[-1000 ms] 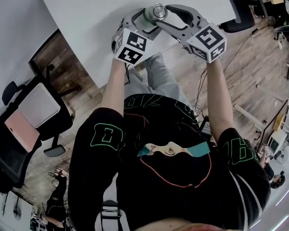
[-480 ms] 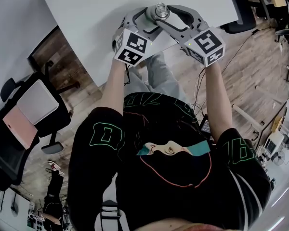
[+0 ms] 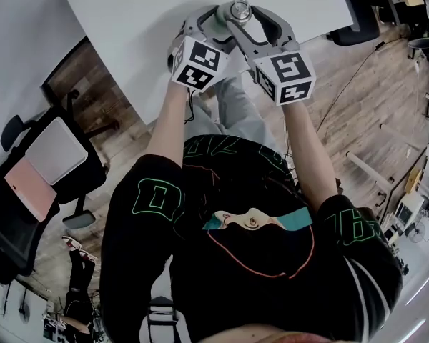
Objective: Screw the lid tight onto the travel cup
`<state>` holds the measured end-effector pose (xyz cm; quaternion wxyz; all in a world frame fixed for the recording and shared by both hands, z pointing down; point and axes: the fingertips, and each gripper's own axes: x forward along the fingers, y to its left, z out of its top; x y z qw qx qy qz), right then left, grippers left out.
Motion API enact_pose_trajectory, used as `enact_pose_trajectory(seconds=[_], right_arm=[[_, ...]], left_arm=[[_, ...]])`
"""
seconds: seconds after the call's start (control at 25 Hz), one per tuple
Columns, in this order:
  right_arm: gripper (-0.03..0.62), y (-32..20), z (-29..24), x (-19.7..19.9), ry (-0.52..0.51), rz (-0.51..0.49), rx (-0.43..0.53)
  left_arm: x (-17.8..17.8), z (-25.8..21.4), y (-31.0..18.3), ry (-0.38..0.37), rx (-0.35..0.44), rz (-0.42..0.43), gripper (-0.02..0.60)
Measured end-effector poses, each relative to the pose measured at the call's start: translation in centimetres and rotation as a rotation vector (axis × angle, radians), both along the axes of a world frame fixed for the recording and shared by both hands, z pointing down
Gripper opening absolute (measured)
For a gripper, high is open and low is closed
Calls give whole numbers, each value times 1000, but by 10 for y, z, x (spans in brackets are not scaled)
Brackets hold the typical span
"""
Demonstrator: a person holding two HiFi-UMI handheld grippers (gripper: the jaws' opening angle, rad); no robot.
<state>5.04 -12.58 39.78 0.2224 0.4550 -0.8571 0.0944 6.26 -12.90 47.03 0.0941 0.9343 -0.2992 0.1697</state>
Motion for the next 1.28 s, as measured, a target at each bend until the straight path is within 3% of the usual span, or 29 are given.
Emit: enact_pose_trajectory(seconds=[0.28,0.48,0.76,1.04,1.28], right_arm=[[228,-1,3,1,-31,183,17],[231,0,4,0,-43,205,36],[295,0,-4,1,-83,28,31],[285,4,1,7,-2,-243,-6],[241,5,11,4,36,-432,-56]], left_arm=[[-1,3,-1,5,-2,-17,345],[-2,4,0,9,-8,-22,345],[-3,4,1,11,-14,-12,345],[-2,5,1,14,-20,-6,345],[-2,5,1,15,-20,1,345]])
